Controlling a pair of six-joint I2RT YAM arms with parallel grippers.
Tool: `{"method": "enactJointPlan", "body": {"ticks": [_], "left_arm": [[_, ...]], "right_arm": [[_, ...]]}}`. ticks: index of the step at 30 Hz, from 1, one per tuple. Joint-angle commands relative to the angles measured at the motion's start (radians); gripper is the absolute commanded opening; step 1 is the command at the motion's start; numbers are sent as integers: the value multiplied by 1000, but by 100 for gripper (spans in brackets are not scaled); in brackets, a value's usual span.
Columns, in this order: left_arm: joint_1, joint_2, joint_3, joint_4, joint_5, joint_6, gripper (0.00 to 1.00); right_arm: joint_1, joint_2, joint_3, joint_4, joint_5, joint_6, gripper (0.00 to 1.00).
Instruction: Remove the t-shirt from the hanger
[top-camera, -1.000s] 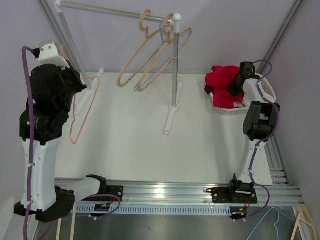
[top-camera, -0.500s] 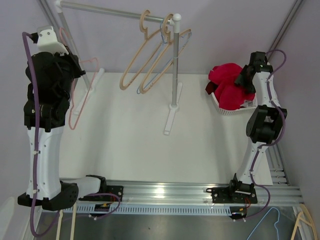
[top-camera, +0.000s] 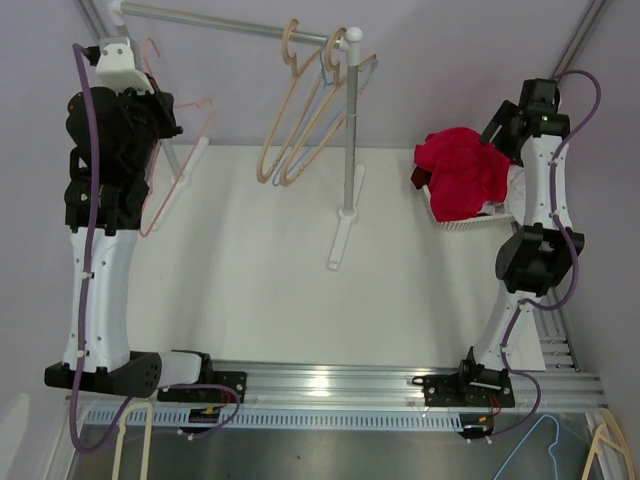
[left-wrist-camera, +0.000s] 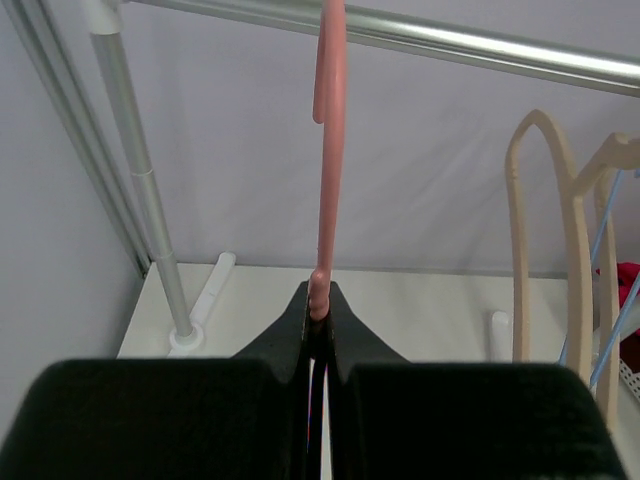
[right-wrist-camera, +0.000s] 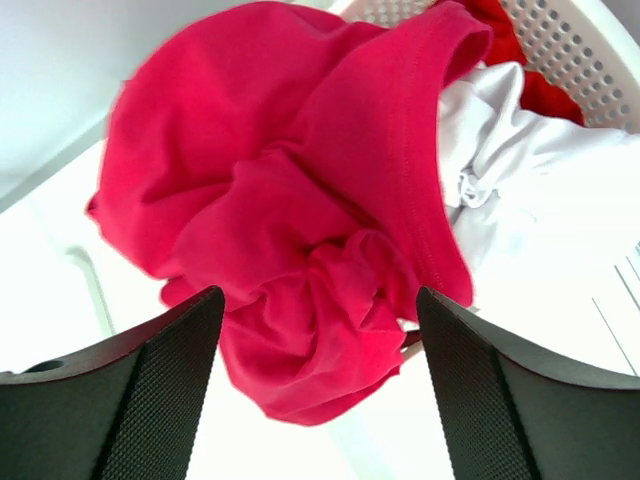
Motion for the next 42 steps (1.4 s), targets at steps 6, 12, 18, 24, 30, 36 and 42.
{"method": "enactJointPlan", "body": {"ticks": [6,12,18,24,30,36,42], "left_arm": [[24,2,-177,388,270,70,1],[24,115,-79,426,319,9,1],[22,149,-64,501,353,-82,1],[10,245,51,478,387,-116,1],[-34,330,163,463,373,-111,1],[-77,442,275,438,353,-93,1],[-126,537,425,366,323,-64,1]], "right_arm": [[7,-192,-41,33,-103,-7,85],[27,-264,-76,59,-127,-18,85],[56,-299,-128,107,-172,-23,86],[122,-397,-291,240,-157,-15,92],[158,-402,-314,236,-140,-27,92],[165,-439,-358,260,-131,-27,93],[197,-488,-423,313,-135,-18,93]]}}
